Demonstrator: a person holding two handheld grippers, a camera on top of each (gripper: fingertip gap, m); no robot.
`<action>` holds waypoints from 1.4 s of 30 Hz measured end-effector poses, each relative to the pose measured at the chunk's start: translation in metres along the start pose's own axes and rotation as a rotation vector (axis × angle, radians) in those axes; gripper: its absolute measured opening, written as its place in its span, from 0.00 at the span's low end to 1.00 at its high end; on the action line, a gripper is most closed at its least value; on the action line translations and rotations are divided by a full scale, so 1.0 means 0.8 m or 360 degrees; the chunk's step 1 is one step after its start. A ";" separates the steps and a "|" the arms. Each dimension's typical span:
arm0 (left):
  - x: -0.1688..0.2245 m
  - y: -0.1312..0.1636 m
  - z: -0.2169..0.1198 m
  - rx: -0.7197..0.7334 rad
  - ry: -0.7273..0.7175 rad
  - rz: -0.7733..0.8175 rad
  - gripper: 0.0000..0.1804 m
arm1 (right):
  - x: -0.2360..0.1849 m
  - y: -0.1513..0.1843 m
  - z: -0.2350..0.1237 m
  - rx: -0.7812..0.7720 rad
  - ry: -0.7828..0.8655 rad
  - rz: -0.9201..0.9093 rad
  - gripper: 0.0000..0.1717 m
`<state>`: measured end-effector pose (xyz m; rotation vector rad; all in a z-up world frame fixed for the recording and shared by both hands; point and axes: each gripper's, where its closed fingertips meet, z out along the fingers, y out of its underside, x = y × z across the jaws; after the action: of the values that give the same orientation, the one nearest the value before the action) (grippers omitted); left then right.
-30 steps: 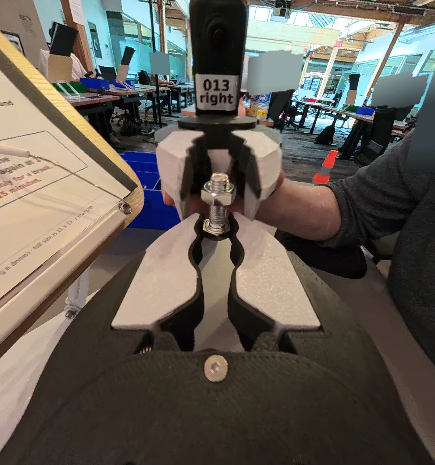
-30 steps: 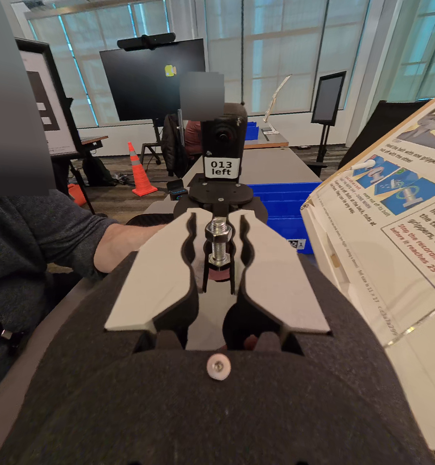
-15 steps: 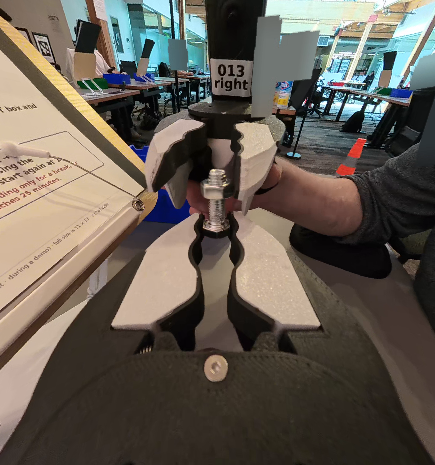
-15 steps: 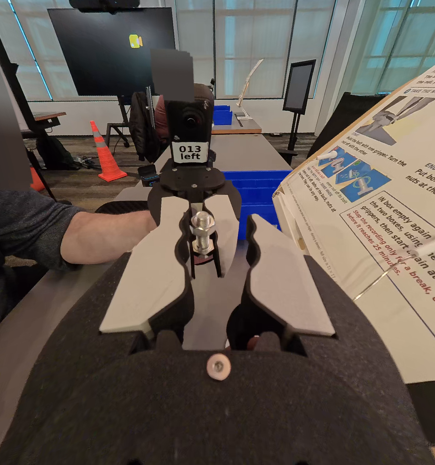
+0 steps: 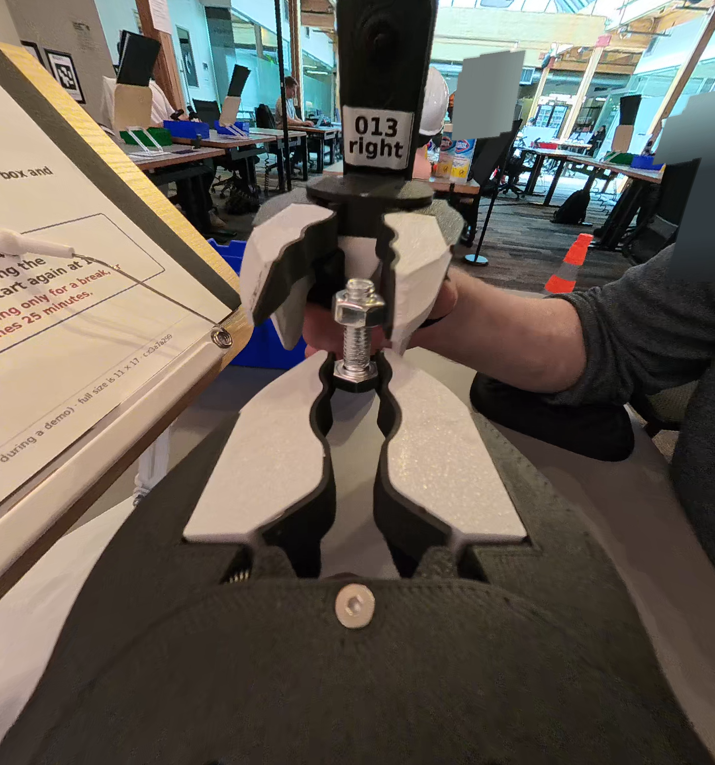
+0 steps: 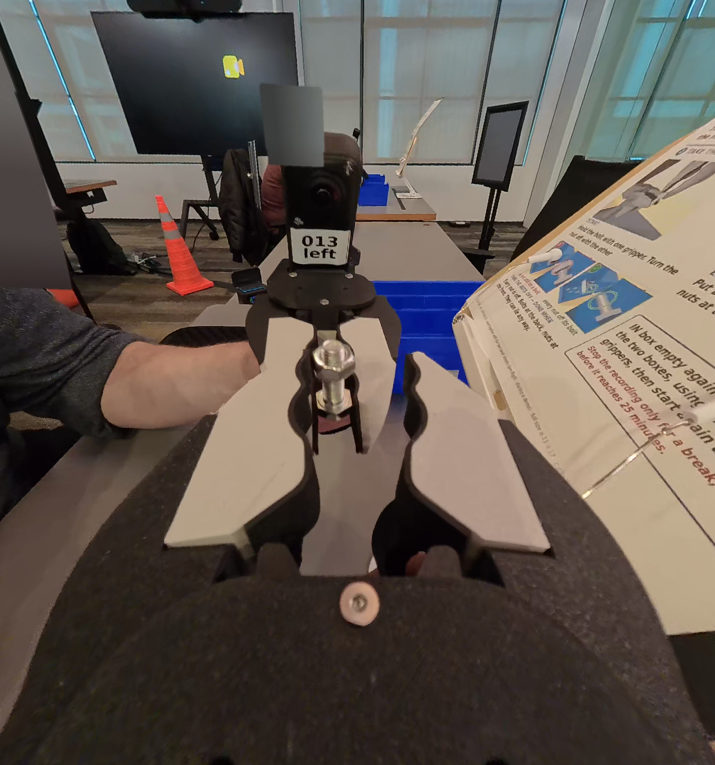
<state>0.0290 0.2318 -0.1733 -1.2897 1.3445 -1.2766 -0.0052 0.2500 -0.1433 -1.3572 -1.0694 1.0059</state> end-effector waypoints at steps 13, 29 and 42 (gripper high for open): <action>0.003 0.007 0.005 -0.0018 0.0046 -0.0027 0.10 | -0.005 -0.002 0.005 0.0028 -0.0025 0.0000 0.24; 0.007 0.002 0.003 0.0052 0.0090 -0.0029 0.10 | -0.006 -0.009 -0.003 0.0074 -0.0052 0.0000 0.26; 0.009 -0.009 -0.008 0.0185 0.0172 -0.0079 0.10 | -0.004 -0.015 -0.013 0.0117 -0.0056 -0.0012 0.24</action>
<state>0.0231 0.2254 -0.1649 -1.1951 1.2993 -1.4553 0.0037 0.2448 -0.1311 -1.2791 -1.0528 1.0569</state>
